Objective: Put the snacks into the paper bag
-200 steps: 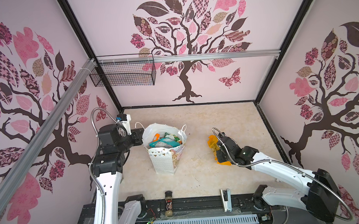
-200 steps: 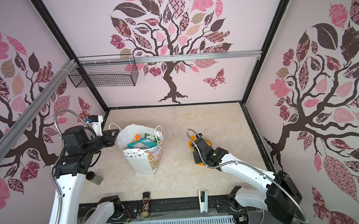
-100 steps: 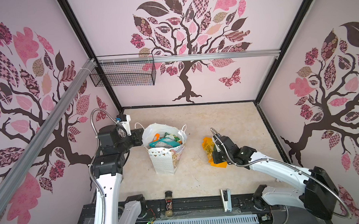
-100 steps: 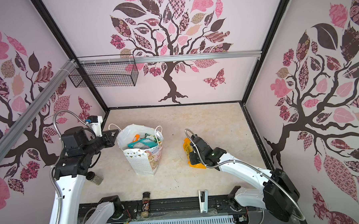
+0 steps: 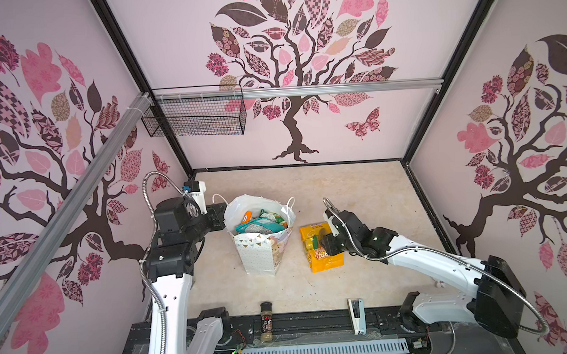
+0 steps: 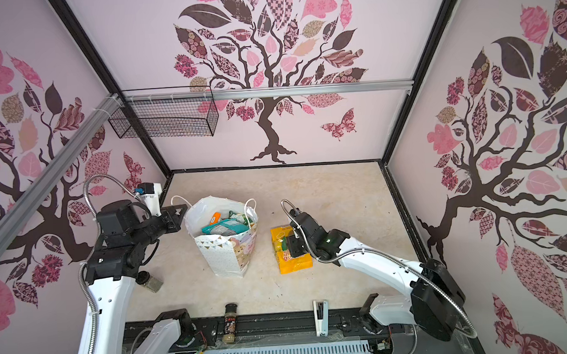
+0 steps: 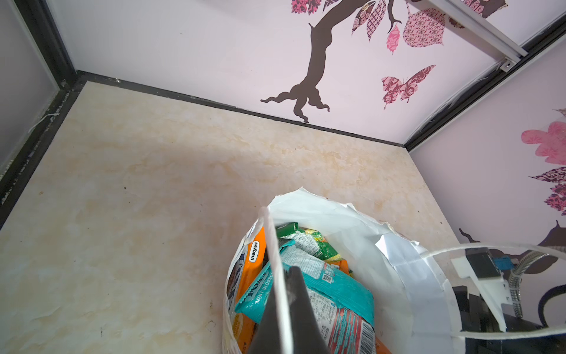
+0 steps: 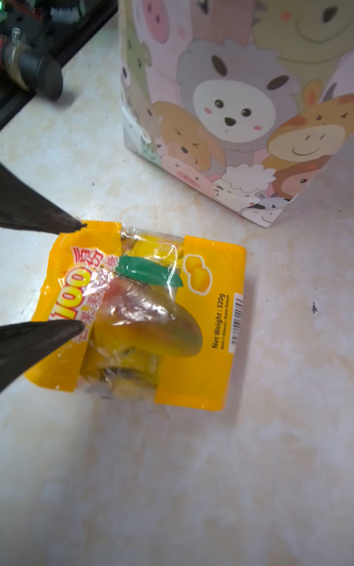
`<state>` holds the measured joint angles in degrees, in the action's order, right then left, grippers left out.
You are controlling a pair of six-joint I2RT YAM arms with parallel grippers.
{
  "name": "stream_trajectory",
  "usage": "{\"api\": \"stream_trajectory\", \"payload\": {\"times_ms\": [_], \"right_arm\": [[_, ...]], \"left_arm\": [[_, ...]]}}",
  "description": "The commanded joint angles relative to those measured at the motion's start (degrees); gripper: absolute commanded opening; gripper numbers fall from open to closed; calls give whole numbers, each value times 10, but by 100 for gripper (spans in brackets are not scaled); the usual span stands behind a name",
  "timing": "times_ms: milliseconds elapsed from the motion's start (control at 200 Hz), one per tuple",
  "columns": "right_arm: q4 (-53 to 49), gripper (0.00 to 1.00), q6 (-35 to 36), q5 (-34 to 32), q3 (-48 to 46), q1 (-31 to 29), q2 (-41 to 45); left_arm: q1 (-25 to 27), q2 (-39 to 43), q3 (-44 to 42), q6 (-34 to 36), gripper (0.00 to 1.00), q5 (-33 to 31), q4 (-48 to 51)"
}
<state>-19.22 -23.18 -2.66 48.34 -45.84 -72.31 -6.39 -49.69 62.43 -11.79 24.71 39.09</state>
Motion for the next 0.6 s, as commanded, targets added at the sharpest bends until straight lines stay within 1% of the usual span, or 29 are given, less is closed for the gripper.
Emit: {"api": "stream_trajectory", "payload": {"times_ms": [0, 75, 145, 185, 250, 300, 375, 480, 595], "right_arm": [[-17, 56, -11, -29, -18, -1, 55], [-31, 59, -19, -54, -44, 2, 87], [-35, 61, -25, -60, -76, 14, 115], [-34, 62, -30, -53, -94, 26, 126], [-25, 69, -44, -36, -122, 52, 137], [-9, 71, -49, -21, -140, 65, 139], [21, 73, -52, -5, -160, 69, 137], [66, 75, -42, 20, -178, 70, 133], [111, 77, -31, 58, -200, 84, 125]], "left_arm": [[-3, 5, -12, 7, 0, 4, -15], [-3, 3, -12, 8, 0, 5, -12], [-2, 5, -12, 8, 0, 5, -12], [-3, 7, -12, 7, 0, 2, -13], [-3, 11, -13, 7, 0, -3, -12], [-2, 15, -15, 6, 0, -6, -14], [-2, 17, -18, 4, 0, -8, -16], [-2, 15, -18, 3, 0, -7, -16], [-3, 13, -16, 3, 0, -5, -18]]}}
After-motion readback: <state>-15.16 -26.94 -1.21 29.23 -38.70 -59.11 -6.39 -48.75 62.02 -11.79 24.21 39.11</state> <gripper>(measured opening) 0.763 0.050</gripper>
